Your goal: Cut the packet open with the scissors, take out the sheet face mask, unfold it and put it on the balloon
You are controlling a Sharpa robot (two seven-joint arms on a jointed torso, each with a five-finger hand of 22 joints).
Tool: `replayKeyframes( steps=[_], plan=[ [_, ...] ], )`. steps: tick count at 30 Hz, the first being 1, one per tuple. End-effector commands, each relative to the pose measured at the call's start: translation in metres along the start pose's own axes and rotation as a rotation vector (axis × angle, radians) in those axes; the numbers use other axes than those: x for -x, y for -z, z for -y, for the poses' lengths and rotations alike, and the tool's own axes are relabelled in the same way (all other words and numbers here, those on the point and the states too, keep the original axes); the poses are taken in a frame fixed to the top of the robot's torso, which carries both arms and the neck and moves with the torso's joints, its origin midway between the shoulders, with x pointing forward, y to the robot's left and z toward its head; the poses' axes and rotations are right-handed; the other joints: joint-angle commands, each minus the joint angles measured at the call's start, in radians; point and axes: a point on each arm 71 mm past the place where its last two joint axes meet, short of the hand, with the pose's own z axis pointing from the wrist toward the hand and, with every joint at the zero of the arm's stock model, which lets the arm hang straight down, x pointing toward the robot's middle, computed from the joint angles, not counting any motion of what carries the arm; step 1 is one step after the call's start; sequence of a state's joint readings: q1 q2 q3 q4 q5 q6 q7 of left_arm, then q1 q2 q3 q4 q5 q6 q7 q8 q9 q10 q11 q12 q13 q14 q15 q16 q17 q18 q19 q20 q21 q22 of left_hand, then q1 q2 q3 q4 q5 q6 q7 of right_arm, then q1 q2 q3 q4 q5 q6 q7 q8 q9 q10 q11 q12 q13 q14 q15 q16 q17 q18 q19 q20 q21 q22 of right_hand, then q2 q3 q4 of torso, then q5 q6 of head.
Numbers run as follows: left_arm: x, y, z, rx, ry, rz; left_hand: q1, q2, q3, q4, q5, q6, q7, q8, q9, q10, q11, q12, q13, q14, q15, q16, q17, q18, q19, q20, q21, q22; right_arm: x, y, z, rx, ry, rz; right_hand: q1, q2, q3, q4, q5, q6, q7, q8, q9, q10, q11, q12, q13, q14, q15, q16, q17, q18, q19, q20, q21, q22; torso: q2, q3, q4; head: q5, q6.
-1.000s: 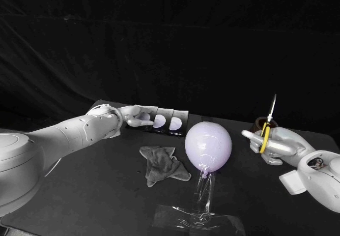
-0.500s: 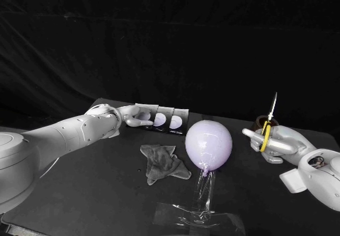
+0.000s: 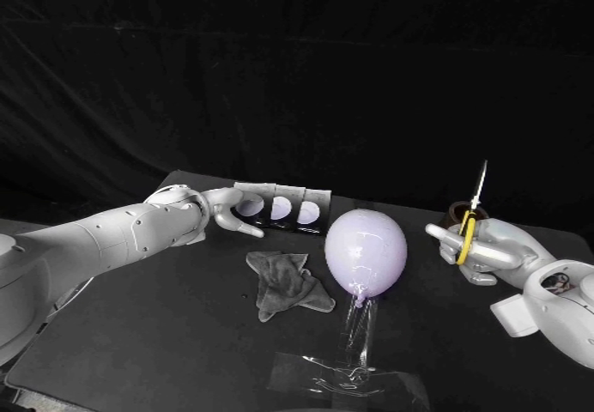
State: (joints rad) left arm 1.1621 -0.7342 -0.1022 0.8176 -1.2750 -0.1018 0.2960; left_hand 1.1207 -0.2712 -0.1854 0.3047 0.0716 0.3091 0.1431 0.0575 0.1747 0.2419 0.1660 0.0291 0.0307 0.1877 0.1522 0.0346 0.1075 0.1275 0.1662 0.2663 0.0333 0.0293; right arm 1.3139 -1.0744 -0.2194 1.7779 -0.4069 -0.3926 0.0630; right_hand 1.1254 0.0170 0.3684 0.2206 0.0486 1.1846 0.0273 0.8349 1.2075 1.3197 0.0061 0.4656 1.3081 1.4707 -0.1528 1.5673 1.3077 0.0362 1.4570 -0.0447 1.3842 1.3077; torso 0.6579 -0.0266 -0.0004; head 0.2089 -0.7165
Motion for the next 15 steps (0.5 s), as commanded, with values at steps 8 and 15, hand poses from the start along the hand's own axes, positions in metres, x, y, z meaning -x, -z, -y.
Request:
replayKeyframes(
  steps=[8, 15],
  plan=[
    [-0.026, 0.007, -0.003, 0.053, -0.024, -0.112, 0.106, -0.033, -0.034, -0.001, 0.014, 0.013, 0.054, 0.008, 0.006, 0.013, -0.009, 0.004, 0.002, 0.008, -0.014, 0.0, 0.003, 0.052, 0.009, 0.008, 0.004, 0.005, -0.001, 0.0, -0.002, 0.024, 0.014, -0.01, 0.03, 0.019, 0.001, -0.009, 0.002, 0.245, -0.103, 0.531, 0.29, 0.251, -0.136, 1.105, 0.263, 0.1, -0.014, 0.003, 0.263, 0.011, 0.001, -0.003, -0.003, 0.162, -0.005, 0.0012, 0.0007, 0.002, -0.006],
    [-0.03, 0.014, -0.001, 0.047, -0.03, -0.118, 0.173, -0.03, -0.03, -0.001, 0.01, 0.029, 0.052, 0.015, 0.015, 0.032, -0.011, 0.006, 0.004, 0.026, -0.016, 0.005, 0.011, 0.054, 0.025, 0.006, 0.01, 0.008, 0.0, 0.001, -0.002, 0.024, 0.016, -0.008, 0.03, 0.019, 0.001, -0.009, 0.002, 0.245, -0.103, 0.531, 0.29, 0.251, -0.136, 1.105, 0.263, 0.1, -0.014, 0.003, 0.263, 0.011, 0.001, -0.003, -0.003, 0.162, -0.001, 0.0011, 0.0023, 0.002, -0.01]
  ],
)
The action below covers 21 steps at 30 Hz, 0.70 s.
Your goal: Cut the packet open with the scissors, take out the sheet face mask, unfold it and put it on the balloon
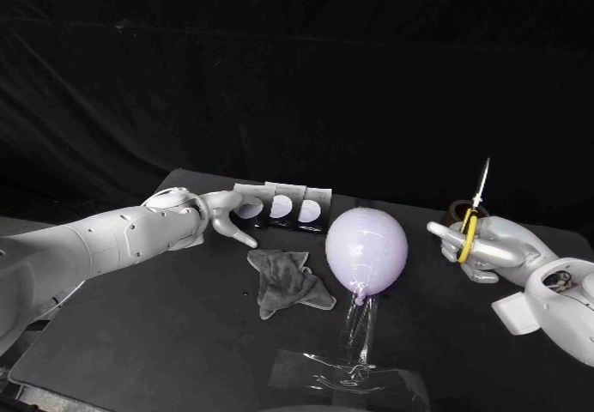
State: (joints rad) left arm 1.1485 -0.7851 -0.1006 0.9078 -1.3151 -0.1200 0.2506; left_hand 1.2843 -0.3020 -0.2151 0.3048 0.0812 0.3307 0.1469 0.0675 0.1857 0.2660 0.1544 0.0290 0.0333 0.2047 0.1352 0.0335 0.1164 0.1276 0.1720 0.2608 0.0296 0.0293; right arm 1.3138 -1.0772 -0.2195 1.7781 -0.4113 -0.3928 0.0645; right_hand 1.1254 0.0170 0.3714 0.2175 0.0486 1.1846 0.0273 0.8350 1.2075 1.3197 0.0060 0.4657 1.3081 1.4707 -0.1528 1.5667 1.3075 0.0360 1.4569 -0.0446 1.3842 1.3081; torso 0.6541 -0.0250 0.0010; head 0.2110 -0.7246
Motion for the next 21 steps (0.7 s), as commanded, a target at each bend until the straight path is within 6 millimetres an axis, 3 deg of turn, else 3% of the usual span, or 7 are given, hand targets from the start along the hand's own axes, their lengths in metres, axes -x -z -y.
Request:
replayKeyframes(
  steps=[1, 4, 7, 9, 12, 16, 21],
  plan=[
    [-0.0206, 0.0046, -0.0022, 0.036, -0.004, -0.101, 0.012, 0.002, 0.002, -0.001, 0.0, 0.011, 0.048, 0.006, 0.006, 0.012, 0.0, 0.007, 0.002, 0.012, 0.001, 0.007, 0.004, 0.054, 0.021, 0.011, 0.014, 0.008, -0.0009, 0.0004, -0.0018, 0.022, 0.012, -0.01, 0.031, 0.019, -0.001, -0.007, 0.002, 0.247, -0.103, 0.532, 0.29, 0.251, -0.136, 1.105, 0.263, 0.1, -0.014, 0.004, 0.263, 0.011, 0.001, -0.003, -0.002, 0.162, 0.002, -0.0006, 0.0012, 0.0, -0.004],
    [-0.0211, 0.0073, -0.0008, 0.03, -0.005, -0.096, 0.051, 0.009, 0.01, -0.001, -0.005, 0.039, 0.047, 0.017, 0.019, 0.044, -0.001, 0.013, 0.006, 0.048, 0.002, 0.018, 0.018, 0.056, 0.042, 0.009, 0.022, 0.013, -0.0006, 0.0005, -0.0017, 0.022, 0.012, -0.009, 0.031, 0.019, -0.001, -0.007, 0.002, 0.247, -0.103, 0.532, 0.29, 0.251, -0.136, 1.105, 0.263, 0.1, -0.014, 0.004, 0.263, 0.011, 0.001, -0.003, -0.002, 0.162, 0.002, -0.0011, 0.0011, 0.002, -0.008],
    [-0.0218, 0.0101, 0.0004, 0.028, -0.01, -0.083, 0.103, 0.045, 0.049, 0.0, -0.017, 0.073, 0.048, 0.03, 0.033, 0.081, 0.001, 0.019, 0.009, 0.1, 0.005, 0.034, 0.037, 0.057, 0.068, 0.006, 0.032, 0.018, -0.0005, 0.0005, -0.0017, 0.022, 0.013, -0.008, 0.031, 0.019, -0.001, -0.007, 0.002, 0.247, -0.103, 0.532, 0.29, 0.251, -0.136, 1.105, 0.263, 0.1, -0.014, 0.004, 0.263, 0.011, 0.001, -0.003, -0.002, 0.162, 0.002, -0.0015, 0.0027, 0.004, -0.013],
    [-0.0223, 0.0105, 0.0005, 0.031, -0.016, -0.074, 0.162, 0.145, 0.134, -0.009, -0.028, 0.093, 0.051, 0.038, 0.041, 0.105, 0.005, 0.021, 0.01, 0.135, 0.008, 0.044, 0.049, 0.056, 0.093, 0.006, 0.043, 0.023, -0.0007, 0.0004, -0.0018, 0.023, 0.014, -0.009, 0.031, 0.019, -0.001, -0.008, 0.002, 0.247, -0.103, 0.532, 0.29, 0.251, -0.136, 1.105, 0.263, 0.1, -0.014, 0.004, 0.263, 0.011, 0.001, -0.003, -0.003, 0.161, 0.002, -0.0014, 0.0024, 0.006, -0.013],
    [-0.023, 0.0102, 0.0005, 0.036, -0.026, -0.061, 0.235, 0.222, 0.201, -0.013, -0.033, 0.107, 0.056, 0.044, 0.046, 0.126, 0.01, 0.019, 0.01, 0.164, 0.013, 0.05, 0.055, 0.056, 0.116, 0.008, 0.053, 0.027, -0.0009, 0.0003, -0.0019, 0.023, 0.014, -0.009, 0.031, 0.019, -0.001, -0.008, 0.002, 0.247, -0.103, 0.532, 0.29, 0.251, -0.136, 1.105, 0.263, 0.1, -0.014, 0.004, 0.263, 0.011, 0.001, -0.003, -0.003, 0.161, 0.002, -0.0019, 0.0006, 0.008, -0.017],
    [-0.0253, 0.009, 0.0014, 0.04, -0.048, -0.053, 0.303, 0.259, 0.239, -0.026, -0.033, 0.123, 0.059, 0.051, 0.051, 0.149, 0.013, 0.018, 0.011, 0.193, 0.016, 0.057, 0.062, 0.055, 0.14, 0.011, 0.063, 0.031, -0.0009, 0.0006, -0.002, 0.024, 0.014, -0.009, 0.031, 0.019, -0.001, -0.008, 0.002, 0.247, -0.103, 0.532, 0.29, 0.251, -0.136, 1.105, 0.263, 0.1, -0.014, 0.004, 0.263, 0.011, 0.001, -0.003, -0.003, 0.161, 0.003, -0.0023, -0.0014, 0.01, -0.022],
    [-0.0289, 0.0074, 0.002, 0.047, -0.078, -0.046, 0.374, 0.273, 0.267, -0.05, -0.033, 0.146, 0.057, 0.06, 0.059, 0.185, 0.013, 0.02, 0.013, 0.236, 0.015, 0.066, 0.072, 0.056, 0.169, 0.01, 0.076, 0.034, -0.0008, 0.0011, -0.002, 0.024, 0.015, -0.008, 0.031, 0.019, -0.001, -0.008, 0.002, 0.247, -0.103, 0.532, 0.29, 0.251, -0.136, 1.105, 0.263, 0.1, -0.014, 0.004, 0.263, 0.011, 0.001, -0.003, -0.003, 0.161, 0.003, -0.0002, -0.0006, 0.011, -0.029]
  ],
)
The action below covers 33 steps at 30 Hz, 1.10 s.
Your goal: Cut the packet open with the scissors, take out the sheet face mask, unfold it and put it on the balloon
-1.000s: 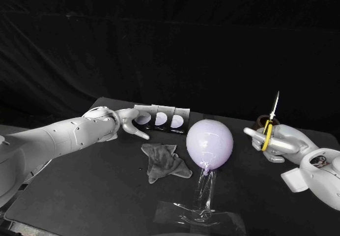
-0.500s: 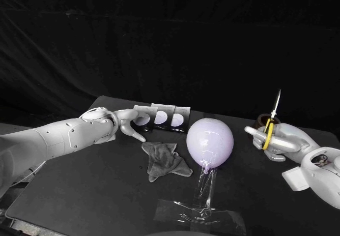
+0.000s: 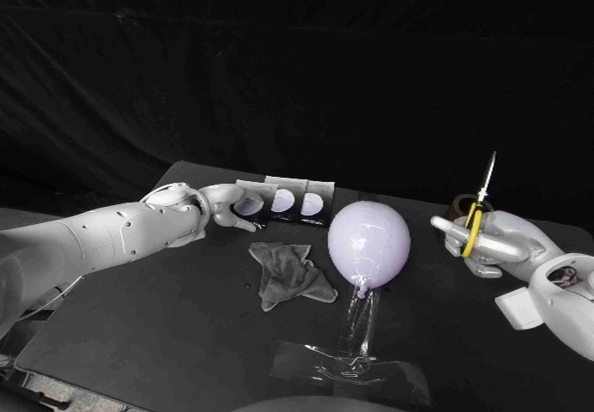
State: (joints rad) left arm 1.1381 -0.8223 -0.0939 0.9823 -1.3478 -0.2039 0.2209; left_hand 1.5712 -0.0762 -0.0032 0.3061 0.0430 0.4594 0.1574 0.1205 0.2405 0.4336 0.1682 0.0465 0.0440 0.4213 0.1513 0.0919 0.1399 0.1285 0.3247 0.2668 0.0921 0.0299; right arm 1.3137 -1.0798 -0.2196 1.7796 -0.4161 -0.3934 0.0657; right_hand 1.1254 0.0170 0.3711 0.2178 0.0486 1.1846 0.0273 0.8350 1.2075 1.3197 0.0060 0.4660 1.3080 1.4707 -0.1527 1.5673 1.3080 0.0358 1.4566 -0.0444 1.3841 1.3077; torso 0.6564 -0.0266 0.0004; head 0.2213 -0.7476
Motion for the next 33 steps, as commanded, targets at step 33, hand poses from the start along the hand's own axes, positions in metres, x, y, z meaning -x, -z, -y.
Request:
replayKeyframes(
  steps=[33],
  plan=[
    [-0.042, 0.008, -0.007, 0.027, -0.136, -0.096, 0.206, 0.141, 0.177, -0.022, 0.006, 0.391, 0.015, 0.138, 0.083, 0.48, -0.02, 0.047, 0.019, 0.375, -0.016, 0.089, 0.109, 0.056, 0.354, -0.015, 0.132, 0.066, -0.001, 0.001, -0.002, 0.027, 0.014, -0.007, 0.031, 0.022, 0.0, -0.009, 0.002, 0.248, -0.103, 0.534, 0.291, 0.251, -0.136, 1.105, 0.263, 0.1, -0.014, 0.003, 0.263, 0.011, 0.0, -0.003, -0.005, 0.161, -0.001, 0.0013, 0.001, 0.009, -0.023]
  ],
)
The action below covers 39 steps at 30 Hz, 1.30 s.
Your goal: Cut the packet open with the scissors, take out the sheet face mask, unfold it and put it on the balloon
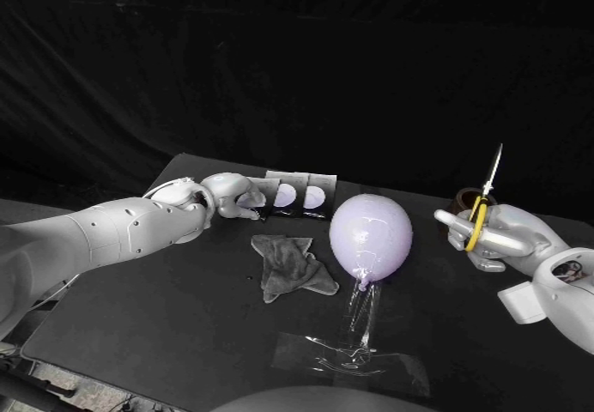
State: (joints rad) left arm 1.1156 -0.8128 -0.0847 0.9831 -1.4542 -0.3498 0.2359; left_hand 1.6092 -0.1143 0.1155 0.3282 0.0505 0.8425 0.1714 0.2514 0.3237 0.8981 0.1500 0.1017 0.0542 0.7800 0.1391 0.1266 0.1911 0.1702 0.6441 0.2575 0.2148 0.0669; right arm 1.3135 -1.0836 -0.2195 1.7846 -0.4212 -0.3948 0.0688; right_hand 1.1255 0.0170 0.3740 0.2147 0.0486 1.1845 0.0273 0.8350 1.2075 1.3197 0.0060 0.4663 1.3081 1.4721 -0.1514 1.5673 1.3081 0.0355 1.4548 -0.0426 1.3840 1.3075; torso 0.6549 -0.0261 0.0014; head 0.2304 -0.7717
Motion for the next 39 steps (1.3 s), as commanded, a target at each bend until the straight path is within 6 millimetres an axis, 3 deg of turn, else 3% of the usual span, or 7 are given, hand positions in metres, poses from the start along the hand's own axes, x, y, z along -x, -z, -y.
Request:
replayKeyframes(
  steps=[1, 9, 15, 20, 30, 39],
  plan=[
    [-0.039, 0.014, -0.009, 0.063, -0.015, -0.205, 0.173, 0.18, 0.082, -0.042, -0.001, 0.019, 0.002, 0.01, -0.001, 0.032, -0.001, -0.011, 0.008, 0.028, -0.004, 0.055, 0.057, 0.014, 0.042, -0.007, 0.013, 0.029, -0.001, 0.0, -0.002, 0.022, 0.01, -0.007, 0.031, 0.022, -0.003, -0.006, 0.002, 0.248, -0.103, 0.534, 0.291, 0.251, -0.136, 1.105, 0.263, 0.099, -0.016, 0.003, 0.263, 0.012, 0.002, -0.005, -0.005, 0.161, 0.001, 0.0005, 0.0, 0.001, 0.002],
    [-0.037, 0.016, -0.011, 0.048, 0.002, -0.182, 0.147, 0.159, 0.204, -0.038, -0.002, 0.036, 0.004, 0.007, -0.01, 0.067, 0.001, -0.04, 0.007, 0.059, -0.003, 0.04, 0.04, 0.012, 0.058, -0.009, 0.019, 0.024, 0.0, -0.001, -0.002, 0.023, 0.011, -0.004, 0.03, 0.023, -0.002, -0.005, 0.002, 0.247, -0.103, 0.533, 0.291, 0.251, -0.136, 1.105, 0.263, 0.099, -0.016, 0.003, 0.263, 0.012, 0.002, -0.005, -0.005, 0.161, 0.0, 0.0002, 0.0003, 0.001, 0.001],
    [-0.031, 0.02, -0.011, 0.015, 0.045, -0.125, 0.094, 0.123, 0.336, -0.041, -0.004, 0.048, 0.006, 0.008, -0.014, 0.079, 0.004, -0.041, 0.007, 0.073, 0.001, 0.021, 0.025, 0.011, 0.058, -0.005, 0.019, 0.018, 0.0, -0.001, -0.001, 0.023, 0.012, 0.0, 0.03, 0.024, -0.002, -0.005, 0.002, 0.246, -0.102, 0.531, 0.29, 0.251, -0.136, 1.105, 0.263, 0.099, -0.016, 0.003, 0.263, 0.012, 0.002, -0.005, -0.006, 0.161, -0.001, 0.0001, 0.0, 0.001, 0.002],
    [-0.021, 0.026, -0.012, -0.009, 0.111, -0.056, 0.055, 0.103, 0.406, -0.043, -0.002, 0.05, 0.014, 0.01, -0.015, 0.071, 0.02, -0.041, 0.007, 0.075, 0.018, 0.008, 0.016, 0.009, 0.048, 0.01, 0.013, 0.011, 0.001, -0.002, -0.001, 0.022, 0.012, 0.003, 0.03, 0.024, -0.002, -0.005, 0.002, 0.246, -0.102, 0.531, 0.29, 0.251, -0.136, 1.105, 0.263, 0.099, -0.016, 0.003, 0.263, 0.012, 0.001, -0.005, -0.007, 0.16, -0.001, 0.0006, 0.001, 0.0, 0.006],
    [0.012, 0.029, -0.016, -0.011, 0.205, -0.018, 0.031, 0.085, 0.439, -0.047, -0.002, 0.049, 0.022, 0.013, -0.013, 0.065, 0.036, -0.041, 0.007, 0.076, 0.032, -0.001, 0.011, 0.008, -0.009, 0.023, -0.012, 0.0, 0.002, -0.004, 0.0, 0.021, 0.015, 0.008, 0.029, 0.025, -0.002, -0.004, 0.001, 0.246, -0.102, 0.531, 0.29, 0.251, -0.136, 1.105, 0.263, 0.099, -0.016, 0.003, 0.263, 0.012, 0.001, -0.005, -0.007, 0.16, -0.002, 0.0017, 0.0011, 0.001, 0.013],
    [0.019, 0.024, -0.015, 0.032, 0.226, -0.069, -0.016, 0.08, 0.442, -0.036, -0.003, 0.036, 0.03, 0.011, -0.012, 0.055, 0.049, -0.041, 0.007, 0.072, 0.04, -0.009, 0.006, 0.007, -0.018, 0.03, -0.02, -0.004, 0.002, -0.005, 0.0, 0.021, 0.016, 0.01, 0.028, 0.025, -0.003, -0.004, 0.001, 0.245, -0.102, 0.53, 0.29, 0.251, -0.135, 1.105, 0.263, 0.099, -0.016, 0.003, 0.263, 0.013, 0.0, -0.005, -0.009, 0.159, -0.003, 0.0028, -0.0015, 0.002, 0.016]
  ],
)
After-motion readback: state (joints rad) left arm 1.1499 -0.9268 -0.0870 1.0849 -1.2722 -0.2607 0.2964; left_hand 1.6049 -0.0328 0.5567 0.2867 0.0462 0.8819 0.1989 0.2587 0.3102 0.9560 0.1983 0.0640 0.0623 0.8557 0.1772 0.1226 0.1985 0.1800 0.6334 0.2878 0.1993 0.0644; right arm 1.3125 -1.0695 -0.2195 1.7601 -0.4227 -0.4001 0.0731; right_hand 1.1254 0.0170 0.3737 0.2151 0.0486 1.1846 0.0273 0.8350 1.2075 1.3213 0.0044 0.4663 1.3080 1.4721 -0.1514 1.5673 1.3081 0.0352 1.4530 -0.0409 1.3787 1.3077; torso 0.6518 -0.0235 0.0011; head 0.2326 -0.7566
